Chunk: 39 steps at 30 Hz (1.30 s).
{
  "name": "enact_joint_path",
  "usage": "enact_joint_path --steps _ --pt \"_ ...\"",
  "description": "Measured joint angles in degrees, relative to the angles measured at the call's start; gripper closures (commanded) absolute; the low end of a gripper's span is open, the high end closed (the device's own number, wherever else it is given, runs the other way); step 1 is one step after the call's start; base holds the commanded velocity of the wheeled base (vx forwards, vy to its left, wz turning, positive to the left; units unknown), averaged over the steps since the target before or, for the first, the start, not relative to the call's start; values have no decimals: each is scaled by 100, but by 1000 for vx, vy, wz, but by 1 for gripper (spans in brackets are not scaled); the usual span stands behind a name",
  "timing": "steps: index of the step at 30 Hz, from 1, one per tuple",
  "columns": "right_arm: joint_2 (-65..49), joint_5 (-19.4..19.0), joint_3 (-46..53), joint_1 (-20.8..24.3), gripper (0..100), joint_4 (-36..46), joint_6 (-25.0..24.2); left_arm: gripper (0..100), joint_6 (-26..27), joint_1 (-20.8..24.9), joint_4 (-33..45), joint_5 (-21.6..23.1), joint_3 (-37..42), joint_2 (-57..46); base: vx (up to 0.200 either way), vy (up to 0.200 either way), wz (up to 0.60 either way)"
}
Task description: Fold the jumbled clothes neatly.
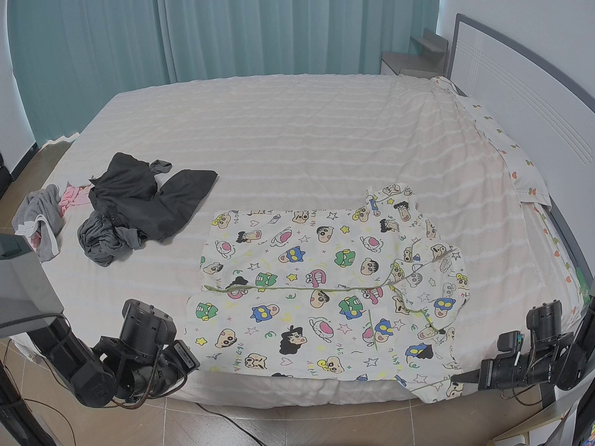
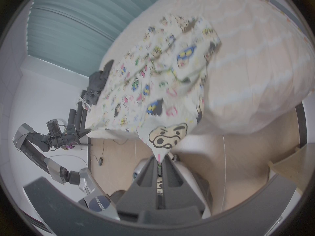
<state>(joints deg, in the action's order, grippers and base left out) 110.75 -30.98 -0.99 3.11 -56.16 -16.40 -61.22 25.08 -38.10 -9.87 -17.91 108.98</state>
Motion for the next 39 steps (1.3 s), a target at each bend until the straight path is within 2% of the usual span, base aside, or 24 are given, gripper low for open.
enact_joint_path --steps 8,15,32,39 --pt "-339 -4 -149 -116 100 -681 -653 100 32 -63 706 -16 -761 -375 0 0 0" --pt "-373 30 -691 -143 100 -837 -922 100 51 -260 978 -24 -1596 -374 0 0 0" --pt "516 339 -2087 -149 100 -923 -1245 100 99 -774 1037 -17 -3027 719 0 0 0" --pt "978 508 -2448 -146 100 -1412 -1557 100 112 -802 1037 13 -3477 1213 0 0 0"
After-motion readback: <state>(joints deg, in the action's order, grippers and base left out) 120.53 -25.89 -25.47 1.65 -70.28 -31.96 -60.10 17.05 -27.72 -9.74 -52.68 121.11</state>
